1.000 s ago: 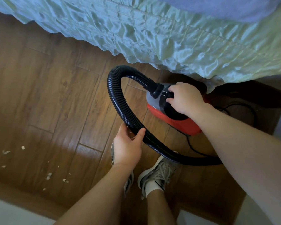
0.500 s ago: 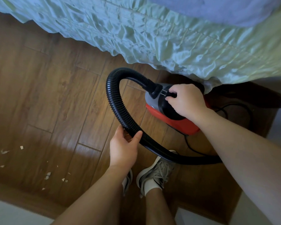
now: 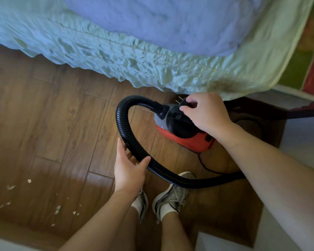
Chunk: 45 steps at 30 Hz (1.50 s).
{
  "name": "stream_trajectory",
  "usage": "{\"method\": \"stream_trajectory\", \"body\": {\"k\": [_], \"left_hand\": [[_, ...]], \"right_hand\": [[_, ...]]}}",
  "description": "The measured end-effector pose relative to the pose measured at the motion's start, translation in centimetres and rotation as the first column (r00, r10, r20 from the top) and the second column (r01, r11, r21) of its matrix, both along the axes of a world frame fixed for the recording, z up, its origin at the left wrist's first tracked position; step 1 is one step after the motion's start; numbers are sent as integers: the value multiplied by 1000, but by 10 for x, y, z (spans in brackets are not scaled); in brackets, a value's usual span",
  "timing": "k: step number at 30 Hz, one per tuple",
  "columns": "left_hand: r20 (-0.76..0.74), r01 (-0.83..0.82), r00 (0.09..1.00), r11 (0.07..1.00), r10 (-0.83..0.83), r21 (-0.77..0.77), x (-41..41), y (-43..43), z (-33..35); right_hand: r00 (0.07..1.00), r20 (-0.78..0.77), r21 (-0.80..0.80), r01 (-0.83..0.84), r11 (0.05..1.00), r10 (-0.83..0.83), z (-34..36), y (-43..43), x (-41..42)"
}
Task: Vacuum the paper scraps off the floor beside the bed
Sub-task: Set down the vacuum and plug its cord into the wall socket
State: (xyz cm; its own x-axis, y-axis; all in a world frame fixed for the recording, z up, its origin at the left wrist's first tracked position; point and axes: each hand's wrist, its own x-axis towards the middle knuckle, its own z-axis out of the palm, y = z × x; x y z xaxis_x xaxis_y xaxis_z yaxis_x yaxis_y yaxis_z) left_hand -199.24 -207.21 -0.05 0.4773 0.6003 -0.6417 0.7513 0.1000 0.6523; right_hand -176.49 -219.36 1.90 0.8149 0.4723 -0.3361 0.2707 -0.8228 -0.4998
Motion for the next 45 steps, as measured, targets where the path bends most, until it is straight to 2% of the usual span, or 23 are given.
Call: {"method": "stream_trajectory", "body": {"k": [9,16,23,26,35,40,45], "left_hand": [[-69,133,990,986,-127,97,8,-6,25],[-86,293,955,946,-283,136,41,-20,55],[39,502,862,862,-506,76,98,-63,82],[113,551,827,834,-551,28,122,-90,92],[237,715,686,698,-688,-42,176,-176,111],[317,771,624,627,-714,-107,189,-216,120],[343,788,604,603,-719,-124,192,-236,117]], "right_hand": [[981,89,161,158,974,-173,64,-23,5],[914,44,320,368,873,-402,115,-54,12],[804,-111,374,578,725,-584,148,-97,27],[766,-157,395,628,671,-624,156,-118,34],[680,-226,477,702,529,-698,170,-176,50],[655,-205,505,707,495,-727,172,-207,54],[609,-224,543,727,421,-761,171,-227,55]]}}
